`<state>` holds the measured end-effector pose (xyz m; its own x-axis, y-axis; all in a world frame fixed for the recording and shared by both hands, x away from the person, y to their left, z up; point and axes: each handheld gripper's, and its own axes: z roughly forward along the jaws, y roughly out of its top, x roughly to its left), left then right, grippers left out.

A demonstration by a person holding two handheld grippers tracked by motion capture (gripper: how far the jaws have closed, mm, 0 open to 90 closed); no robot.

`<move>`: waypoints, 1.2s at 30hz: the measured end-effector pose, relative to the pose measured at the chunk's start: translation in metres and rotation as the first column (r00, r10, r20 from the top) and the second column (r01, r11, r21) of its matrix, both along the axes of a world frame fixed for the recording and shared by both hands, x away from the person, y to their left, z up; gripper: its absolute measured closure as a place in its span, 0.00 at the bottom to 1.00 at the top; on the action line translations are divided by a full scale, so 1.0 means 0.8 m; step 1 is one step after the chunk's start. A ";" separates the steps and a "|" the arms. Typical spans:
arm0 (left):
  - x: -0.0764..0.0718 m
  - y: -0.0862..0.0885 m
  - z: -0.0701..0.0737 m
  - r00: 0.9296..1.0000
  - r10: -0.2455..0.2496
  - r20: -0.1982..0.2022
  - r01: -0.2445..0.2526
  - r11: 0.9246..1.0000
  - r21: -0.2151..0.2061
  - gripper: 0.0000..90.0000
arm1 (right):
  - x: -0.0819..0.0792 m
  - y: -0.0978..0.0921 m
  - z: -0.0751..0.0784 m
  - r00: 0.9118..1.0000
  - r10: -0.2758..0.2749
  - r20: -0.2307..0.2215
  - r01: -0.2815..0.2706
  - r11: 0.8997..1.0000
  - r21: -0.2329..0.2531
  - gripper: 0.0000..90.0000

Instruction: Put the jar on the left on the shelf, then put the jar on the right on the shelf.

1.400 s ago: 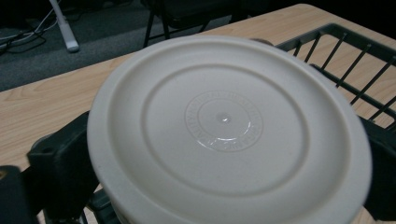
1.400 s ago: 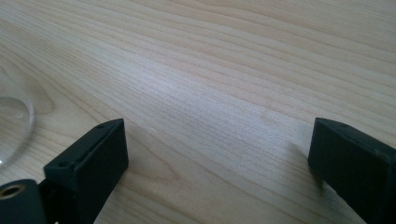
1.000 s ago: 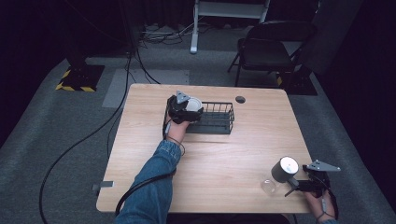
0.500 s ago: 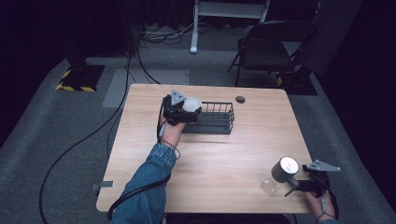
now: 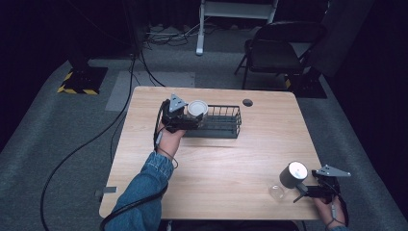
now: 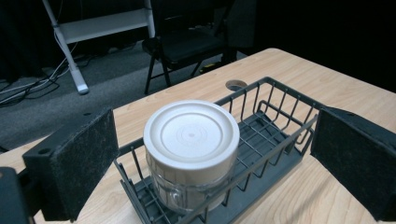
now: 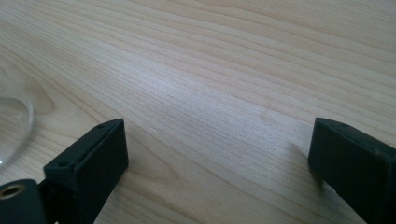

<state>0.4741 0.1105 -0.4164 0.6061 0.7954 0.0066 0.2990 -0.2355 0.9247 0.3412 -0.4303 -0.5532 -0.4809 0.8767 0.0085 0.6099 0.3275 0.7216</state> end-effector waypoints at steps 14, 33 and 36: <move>-0.026 0.013 0.008 1.000 -0.011 0.010 0.011 1.000 0.019 0.01 | 0.000 0.000 0.000 1.000 0.000 0.000 0.000 1.000 0.000 0.05; -0.068 0.044 0.003 0.999 -0.030 -0.011 0.031 0.999 0.043 0.01 | 0.000 0.000 0.000 1.000 0.000 0.000 0.000 1.000 0.000 0.05; -0.075 0.050 0.000 1.000 -0.025 -0.017 0.025 0.999 0.044 0.01 | 0.000 0.000 0.000 1.000 0.000 0.000 0.000 1.000 0.000 0.05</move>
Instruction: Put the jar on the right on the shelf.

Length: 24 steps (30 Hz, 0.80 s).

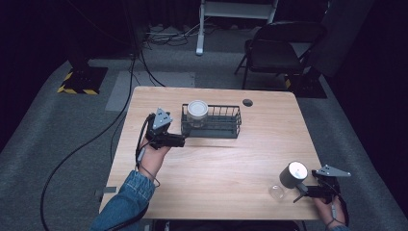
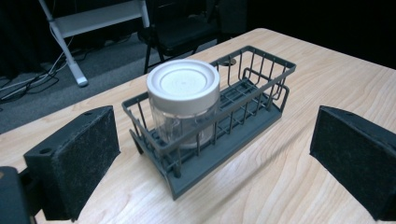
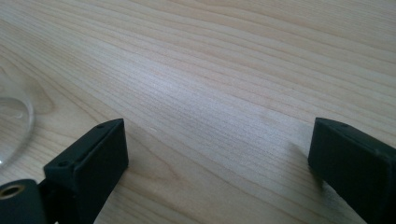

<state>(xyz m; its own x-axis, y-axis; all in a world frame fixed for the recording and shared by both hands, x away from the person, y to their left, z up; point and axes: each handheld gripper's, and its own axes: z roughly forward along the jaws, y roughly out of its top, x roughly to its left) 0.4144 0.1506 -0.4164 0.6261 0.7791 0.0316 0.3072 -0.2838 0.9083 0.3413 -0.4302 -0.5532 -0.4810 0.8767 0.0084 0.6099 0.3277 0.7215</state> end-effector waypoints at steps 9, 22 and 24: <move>-0.019 0.018 -0.008 1.000 0.023 -0.011 -0.023 1.000 0.007 0.01 | 0.000 0.000 0.000 1.000 0.000 0.000 0.000 1.000 0.000 0.05; -0.043 0.044 -0.028 0.997 0.069 -0.033 -0.068 0.997 0.029 0.01 | 0.000 0.000 0.000 1.000 0.000 0.000 0.000 1.000 0.000 0.05; -0.047 0.046 -0.030 0.997 0.073 -0.032 -0.071 0.997 0.043 0.01 | 0.000 0.000 0.000 1.000 0.000 0.000 0.000 1.000 0.000 0.05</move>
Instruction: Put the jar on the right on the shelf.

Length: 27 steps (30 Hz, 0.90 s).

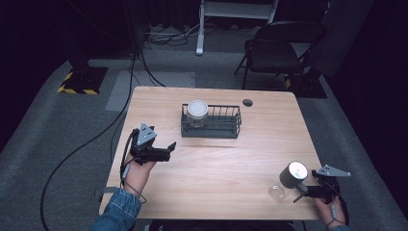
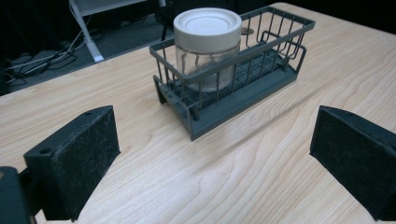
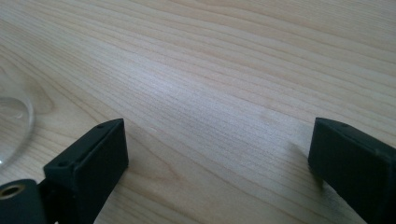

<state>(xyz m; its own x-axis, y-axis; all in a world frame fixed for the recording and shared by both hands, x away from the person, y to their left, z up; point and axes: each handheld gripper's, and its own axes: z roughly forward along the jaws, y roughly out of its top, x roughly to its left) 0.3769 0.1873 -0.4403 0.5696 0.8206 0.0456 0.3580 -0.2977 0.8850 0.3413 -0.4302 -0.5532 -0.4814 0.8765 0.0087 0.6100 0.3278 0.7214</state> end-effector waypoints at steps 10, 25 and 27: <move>-0.016 0.011 -0.016 1.000 0.002 -0.016 -0.002 0.999 0.032 0.01 | 0.000 0.000 0.000 1.000 0.000 0.000 0.000 1.000 0.000 0.05; -0.036 0.030 -0.050 0.998 0.035 -0.056 -0.032 0.998 0.056 0.01 | 0.000 0.000 0.000 1.000 0.000 0.000 0.000 1.000 -0.001 0.05; -0.038 0.032 -0.053 0.997 0.038 -0.062 -0.034 0.998 0.061 0.01 | 0.000 0.000 0.000 1.000 0.000 0.000 0.000 1.000 -0.001 0.05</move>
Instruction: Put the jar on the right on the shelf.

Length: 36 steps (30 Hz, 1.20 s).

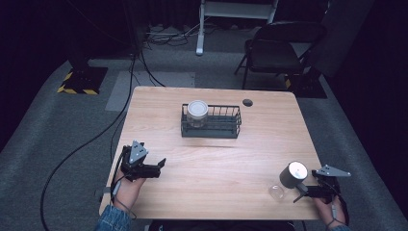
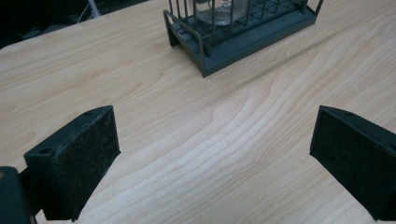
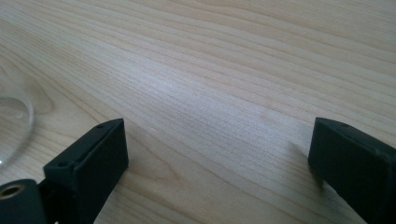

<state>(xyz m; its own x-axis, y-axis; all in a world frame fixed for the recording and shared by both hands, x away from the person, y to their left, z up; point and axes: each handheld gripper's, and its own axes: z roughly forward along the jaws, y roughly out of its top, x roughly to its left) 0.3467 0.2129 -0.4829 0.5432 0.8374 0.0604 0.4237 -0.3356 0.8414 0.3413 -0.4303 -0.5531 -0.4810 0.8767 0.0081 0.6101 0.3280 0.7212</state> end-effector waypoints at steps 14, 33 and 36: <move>-0.010 0.012 -0.027 0.998 0.034 -0.056 -0.033 0.999 0.019 0.01 | 0.000 0.000 0.000 1.000 0.000 0.000 0.000 1.000 -0.001 0.05; -0.013 0.018 -0.065 0.977 0.071 -0.202 -0.060 0.997 0.057 0.02 | 0.000 0.000 0.000 1.000 0.000 0.000 0.000 1.000 0.000 0.05; -0.013 0.019 -0.069 0.972 0.084 -0.218 -0.071 0.995 0.068 0.02 | 0.000 0.000 0.000 1.000 0.000 0.000 0.000 1.000 0.000 0.05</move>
<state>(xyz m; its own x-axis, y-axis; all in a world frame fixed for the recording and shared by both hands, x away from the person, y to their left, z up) 0.3359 0.2280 -0.5380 0.4826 0.8758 -0.0027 0.6231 -0.3412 0.7038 0.3413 -0.4303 -0.5531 -0.4812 0.8766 0.0080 0.6102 0.3284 0.7210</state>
